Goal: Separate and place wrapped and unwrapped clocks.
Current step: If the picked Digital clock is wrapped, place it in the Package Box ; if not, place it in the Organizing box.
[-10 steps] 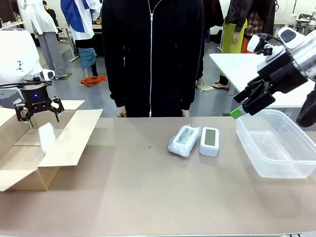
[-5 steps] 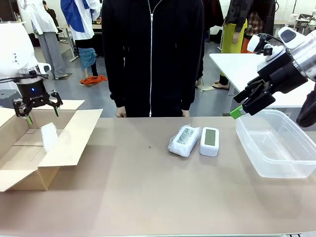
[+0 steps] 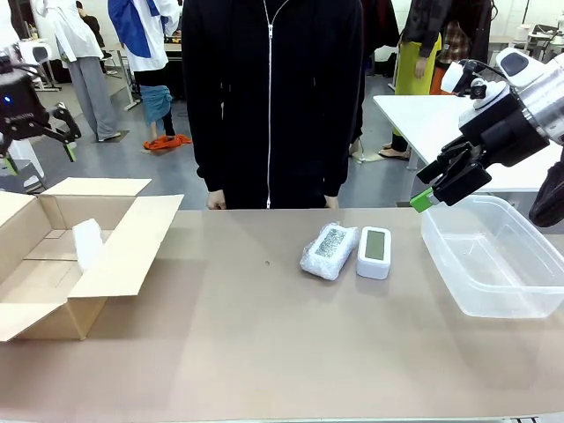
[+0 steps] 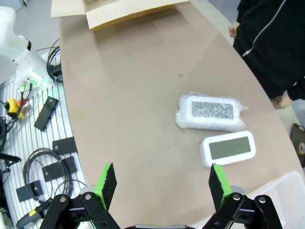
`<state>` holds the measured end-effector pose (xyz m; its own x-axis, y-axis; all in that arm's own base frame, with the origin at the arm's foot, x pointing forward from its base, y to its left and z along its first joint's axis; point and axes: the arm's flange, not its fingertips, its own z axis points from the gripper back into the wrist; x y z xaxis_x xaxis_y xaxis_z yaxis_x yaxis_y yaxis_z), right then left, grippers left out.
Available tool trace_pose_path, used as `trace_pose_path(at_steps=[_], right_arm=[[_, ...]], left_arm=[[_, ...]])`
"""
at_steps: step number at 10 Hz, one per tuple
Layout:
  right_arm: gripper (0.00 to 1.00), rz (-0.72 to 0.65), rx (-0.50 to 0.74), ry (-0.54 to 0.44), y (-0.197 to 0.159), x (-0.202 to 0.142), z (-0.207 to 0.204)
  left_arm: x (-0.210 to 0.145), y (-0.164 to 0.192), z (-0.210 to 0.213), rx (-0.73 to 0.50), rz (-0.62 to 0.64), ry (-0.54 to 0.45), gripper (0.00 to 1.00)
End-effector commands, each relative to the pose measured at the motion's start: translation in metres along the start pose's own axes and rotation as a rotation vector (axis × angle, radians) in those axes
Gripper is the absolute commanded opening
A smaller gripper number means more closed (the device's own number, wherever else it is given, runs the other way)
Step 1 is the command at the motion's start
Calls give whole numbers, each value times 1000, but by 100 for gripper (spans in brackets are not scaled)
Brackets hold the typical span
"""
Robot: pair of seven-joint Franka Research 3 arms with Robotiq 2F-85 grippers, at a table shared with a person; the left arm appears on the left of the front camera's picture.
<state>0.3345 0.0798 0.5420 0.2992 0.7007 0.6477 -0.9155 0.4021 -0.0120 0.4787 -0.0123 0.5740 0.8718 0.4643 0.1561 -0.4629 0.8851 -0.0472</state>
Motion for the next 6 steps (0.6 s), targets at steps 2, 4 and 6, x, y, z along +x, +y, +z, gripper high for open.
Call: trace_pose_path(at_steps=[2,4,6], right_arm=[[100,6,26,-27,-3,2,0],[100,6,26,-27,-3,2,0],[100,6,26,-27,-3,2,0]], left_arm=[[12,-16,-24,71,67,145,100],[-5,0,2,25,-4,41,100],[-5,0,2,25,-4,41,100]])
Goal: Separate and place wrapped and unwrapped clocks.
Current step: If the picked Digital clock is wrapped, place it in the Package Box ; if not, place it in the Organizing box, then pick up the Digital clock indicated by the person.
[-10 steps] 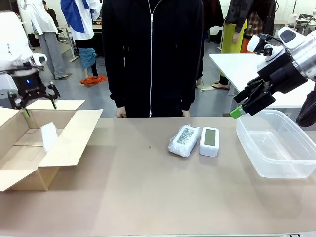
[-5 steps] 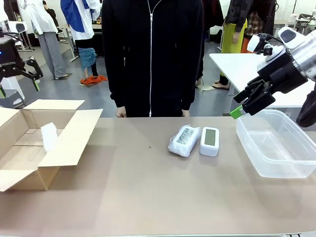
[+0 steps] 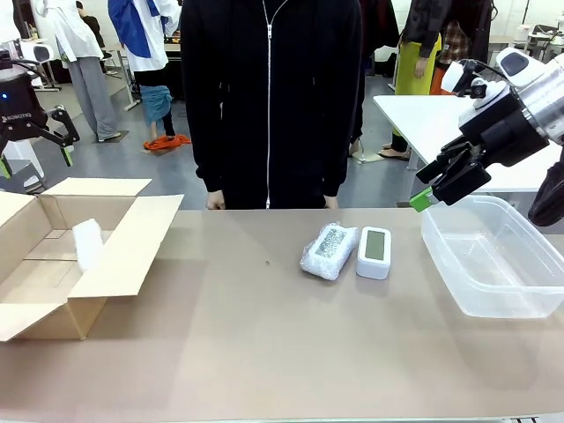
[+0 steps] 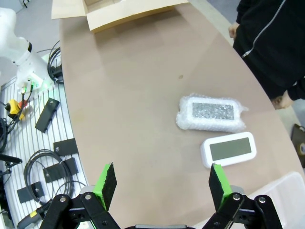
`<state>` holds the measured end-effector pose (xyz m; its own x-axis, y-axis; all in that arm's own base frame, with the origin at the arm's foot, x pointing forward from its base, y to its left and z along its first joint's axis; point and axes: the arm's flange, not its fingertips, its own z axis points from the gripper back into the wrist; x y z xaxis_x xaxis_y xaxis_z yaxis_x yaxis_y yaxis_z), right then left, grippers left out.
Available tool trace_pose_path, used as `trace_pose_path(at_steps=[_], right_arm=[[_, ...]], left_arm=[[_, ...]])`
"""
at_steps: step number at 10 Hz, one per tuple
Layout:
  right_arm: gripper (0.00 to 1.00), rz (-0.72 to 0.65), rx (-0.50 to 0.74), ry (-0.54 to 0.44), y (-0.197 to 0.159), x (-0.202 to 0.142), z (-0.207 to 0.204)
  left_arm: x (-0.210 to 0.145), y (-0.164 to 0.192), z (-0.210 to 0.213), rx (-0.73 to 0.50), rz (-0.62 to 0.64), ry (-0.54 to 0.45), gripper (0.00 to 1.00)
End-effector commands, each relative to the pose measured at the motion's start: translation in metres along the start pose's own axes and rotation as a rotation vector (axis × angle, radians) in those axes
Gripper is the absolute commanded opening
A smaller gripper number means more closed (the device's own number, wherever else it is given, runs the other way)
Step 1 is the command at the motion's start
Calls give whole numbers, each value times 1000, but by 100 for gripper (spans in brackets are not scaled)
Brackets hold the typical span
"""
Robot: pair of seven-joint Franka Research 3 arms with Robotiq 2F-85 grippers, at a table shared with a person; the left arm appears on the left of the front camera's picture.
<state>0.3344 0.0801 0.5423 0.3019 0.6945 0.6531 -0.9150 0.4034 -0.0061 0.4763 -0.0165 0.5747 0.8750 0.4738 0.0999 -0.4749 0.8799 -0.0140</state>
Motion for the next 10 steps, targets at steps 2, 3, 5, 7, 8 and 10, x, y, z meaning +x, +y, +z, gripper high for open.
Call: trace_pose_path(at_steps=[2,3,5,7,8,10], right_arm=[[100,11,23,-20,-3,2,0],[100,11,23,-20,-3,2,0],[100,11,23,-20,-3,2,0],[100,11,23,-20,-3,2,0],[100,11,23,-20,-3,2,0],[100,11,23,-20,-3,2,0]], left_arm=[[-1,3,0,-10,-13,-15,100],[-1,3,0,-10,-13,-15,100],[-1,3,0,-10,-13,-15,100],[-1,3,0,-10,-13,-15,100],[-1,3,0,-10,-13,-15,100],[-1,3,0,-10,-13,-15,100]])
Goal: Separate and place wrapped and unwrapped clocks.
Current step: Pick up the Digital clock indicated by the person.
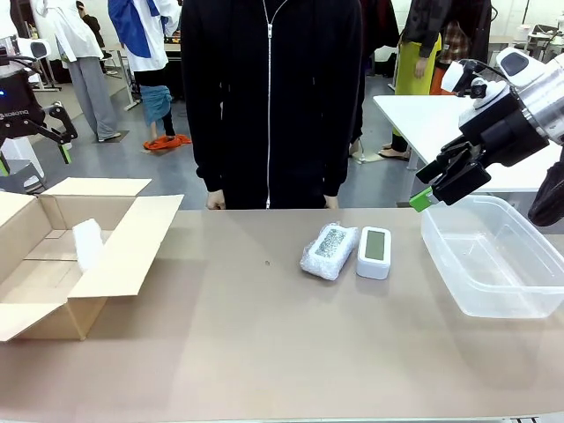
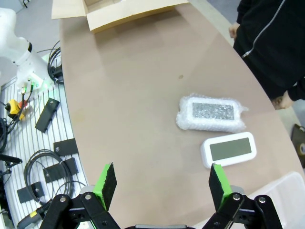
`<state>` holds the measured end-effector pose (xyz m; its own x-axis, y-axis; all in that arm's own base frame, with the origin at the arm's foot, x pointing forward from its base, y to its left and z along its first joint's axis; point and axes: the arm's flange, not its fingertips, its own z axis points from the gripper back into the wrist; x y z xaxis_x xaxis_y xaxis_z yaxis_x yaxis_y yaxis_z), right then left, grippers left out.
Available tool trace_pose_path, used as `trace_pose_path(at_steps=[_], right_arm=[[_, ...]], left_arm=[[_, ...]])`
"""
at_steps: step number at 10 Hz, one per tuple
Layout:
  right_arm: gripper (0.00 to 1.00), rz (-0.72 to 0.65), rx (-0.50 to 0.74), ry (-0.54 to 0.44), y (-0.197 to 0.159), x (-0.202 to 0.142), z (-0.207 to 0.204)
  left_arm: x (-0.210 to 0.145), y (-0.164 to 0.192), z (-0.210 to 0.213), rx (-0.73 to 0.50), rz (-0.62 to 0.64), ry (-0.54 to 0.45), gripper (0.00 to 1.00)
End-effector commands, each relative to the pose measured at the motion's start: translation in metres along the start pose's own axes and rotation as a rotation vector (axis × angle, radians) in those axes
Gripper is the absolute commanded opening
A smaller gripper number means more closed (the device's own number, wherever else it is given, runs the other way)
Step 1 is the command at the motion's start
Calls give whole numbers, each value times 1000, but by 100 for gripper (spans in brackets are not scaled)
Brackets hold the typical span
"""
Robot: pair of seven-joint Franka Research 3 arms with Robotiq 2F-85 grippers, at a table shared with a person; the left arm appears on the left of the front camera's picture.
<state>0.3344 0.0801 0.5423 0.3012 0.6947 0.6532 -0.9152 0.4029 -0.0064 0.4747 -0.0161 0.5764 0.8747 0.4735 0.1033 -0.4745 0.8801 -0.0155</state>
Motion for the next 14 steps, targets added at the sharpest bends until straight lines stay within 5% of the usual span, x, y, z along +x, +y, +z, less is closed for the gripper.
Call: trace_pose_path(at_steps=[1,2,4,6,8,10,14], right_arm=[[100,11,22,-19,-3,1,0],[100,11,22,-19,-3,1,0],[100,11,22,-19,-3,1,0],[100,11,22,-19,-3,1,0],[100,11,22,-19,-3,1,0],[100,11,22,-19,-3,1,0],[100,11,22,-19,-3,1,0]], left_arm=[[0,2,-2,-8,-13,-12,100],[0,0,0,0,0,0,100],[-44,-51,30,-218,-439,-12,100],[-96,-85,48,-193,-807,-26,100],[-126,-99,35,-337,-1216,47,100],[-151,-112,5,-468,-1496,-34,100],[-164,-102,15,-603,-1685,-79,100]])
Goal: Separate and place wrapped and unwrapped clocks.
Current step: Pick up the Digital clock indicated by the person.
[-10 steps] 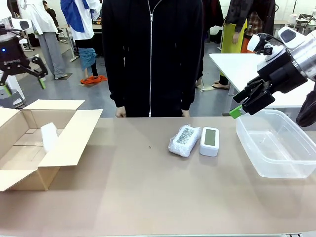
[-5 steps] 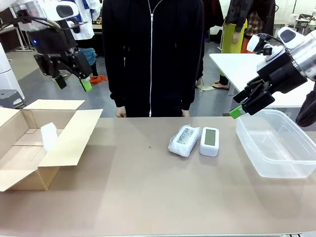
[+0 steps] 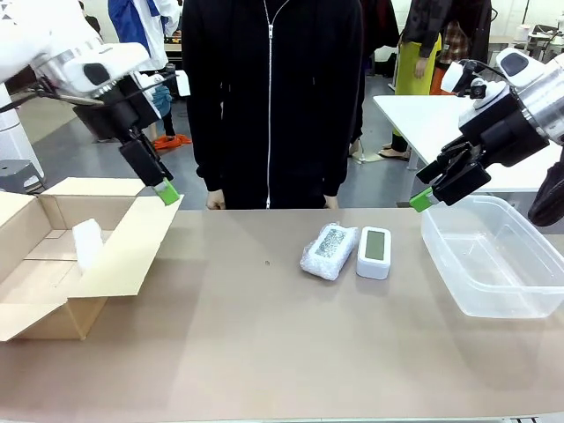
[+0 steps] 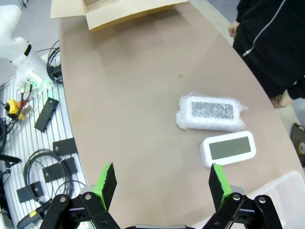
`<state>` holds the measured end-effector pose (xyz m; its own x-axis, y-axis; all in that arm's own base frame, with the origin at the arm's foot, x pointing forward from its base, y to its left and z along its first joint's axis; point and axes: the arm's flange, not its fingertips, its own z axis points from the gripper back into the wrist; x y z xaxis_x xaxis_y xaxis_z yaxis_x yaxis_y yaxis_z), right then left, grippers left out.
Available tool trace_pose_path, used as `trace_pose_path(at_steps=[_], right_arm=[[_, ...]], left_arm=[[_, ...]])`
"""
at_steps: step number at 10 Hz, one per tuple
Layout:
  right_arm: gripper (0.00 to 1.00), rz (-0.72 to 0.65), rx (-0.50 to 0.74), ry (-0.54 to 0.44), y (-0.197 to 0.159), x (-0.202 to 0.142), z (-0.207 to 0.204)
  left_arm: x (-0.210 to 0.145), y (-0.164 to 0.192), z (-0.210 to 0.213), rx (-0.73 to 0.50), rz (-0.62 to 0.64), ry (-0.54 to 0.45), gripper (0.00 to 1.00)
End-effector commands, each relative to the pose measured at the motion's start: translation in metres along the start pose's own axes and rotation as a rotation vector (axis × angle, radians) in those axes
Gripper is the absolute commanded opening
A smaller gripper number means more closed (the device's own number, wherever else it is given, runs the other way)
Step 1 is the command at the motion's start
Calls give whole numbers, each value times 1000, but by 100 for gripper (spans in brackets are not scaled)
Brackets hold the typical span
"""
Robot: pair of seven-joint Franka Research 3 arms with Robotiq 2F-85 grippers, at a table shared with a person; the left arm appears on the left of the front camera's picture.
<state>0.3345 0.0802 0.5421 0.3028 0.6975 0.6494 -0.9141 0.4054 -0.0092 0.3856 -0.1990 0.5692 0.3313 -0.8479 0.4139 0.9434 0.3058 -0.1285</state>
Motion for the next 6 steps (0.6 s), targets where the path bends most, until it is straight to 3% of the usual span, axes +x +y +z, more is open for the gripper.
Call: trace_pose_path(at_steps=[1,4,6], right_arm=[[100,11,26,-24,-3,2,0],[100,11,26,-24,-3,2,0],[100,11,26,-24,-3,2,0]], left_arm=[[-18,-6,17,-78,-47,-45,100],[-18,-3,17,-97,-60,-64,100],[-18,14,10,-103,86,-63,100]])
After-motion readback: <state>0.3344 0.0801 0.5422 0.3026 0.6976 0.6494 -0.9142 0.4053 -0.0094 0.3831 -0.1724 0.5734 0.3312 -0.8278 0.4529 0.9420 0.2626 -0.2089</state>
